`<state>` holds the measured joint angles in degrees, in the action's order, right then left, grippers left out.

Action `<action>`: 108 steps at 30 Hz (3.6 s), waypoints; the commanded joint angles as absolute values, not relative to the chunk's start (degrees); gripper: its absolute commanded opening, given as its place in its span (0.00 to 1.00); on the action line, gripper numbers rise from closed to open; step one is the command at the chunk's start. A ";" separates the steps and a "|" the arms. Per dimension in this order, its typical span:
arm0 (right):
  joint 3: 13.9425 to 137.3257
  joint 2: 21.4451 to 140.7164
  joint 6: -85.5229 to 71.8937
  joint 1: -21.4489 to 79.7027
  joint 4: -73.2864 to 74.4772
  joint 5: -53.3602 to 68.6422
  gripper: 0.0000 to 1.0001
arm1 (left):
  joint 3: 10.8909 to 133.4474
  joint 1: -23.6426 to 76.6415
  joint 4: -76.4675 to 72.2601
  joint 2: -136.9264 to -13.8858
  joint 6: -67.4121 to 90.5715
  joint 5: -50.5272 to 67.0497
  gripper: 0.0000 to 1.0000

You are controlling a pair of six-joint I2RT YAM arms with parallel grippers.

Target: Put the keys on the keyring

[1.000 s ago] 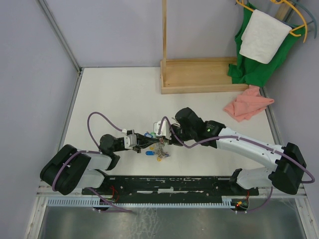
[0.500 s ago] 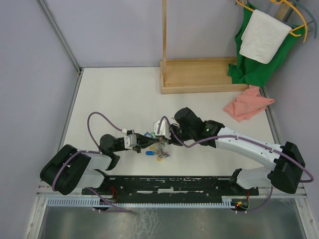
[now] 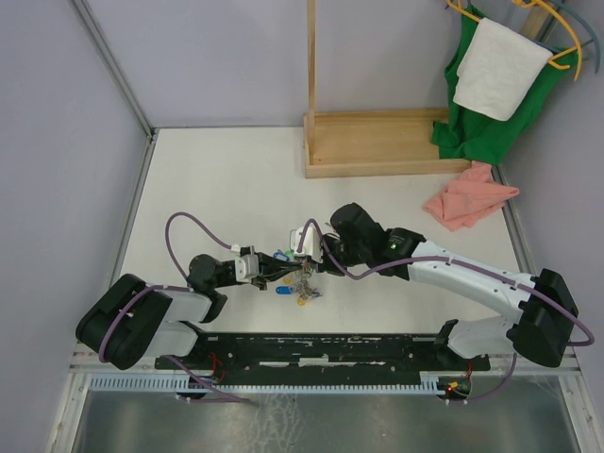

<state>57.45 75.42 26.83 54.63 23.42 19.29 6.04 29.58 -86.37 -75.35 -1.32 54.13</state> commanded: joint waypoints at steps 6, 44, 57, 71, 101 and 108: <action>59.08 72.86 26.03 54.81 20.43 20.71 0.01 | 7.68 29.39 -98.26 -74.58 -1.82 54.63 0.03; 59.23 72.22 26.03 54.91 21.36 21.79 0.01 | 8.17 29.36 -92.98 -72.78 -4.12 54.36 0.03; 60.02 74.22 26.30 54.91 23.94 19.56 0.01 | 8.26 29.45 -92.35 -72.25 -4.16 54.49 0.03; 59.60 73.32 25.88 54.92 21.42 20.23 0.01 | 8.51 29.45 -92.04 -72.42 -4.02 55.02 0.03; 59.20 72.14 25.59 54.87 20.80 20.70 0.01 | 8.70 29.47 -91.16 -72.71 -4.42 54.68 0.03; 59.64 73.10 25.88 54.92 22.49 19.46 0.01 | 8.62 29.48 -90.54 -72.25 -4.75 54.58 0.03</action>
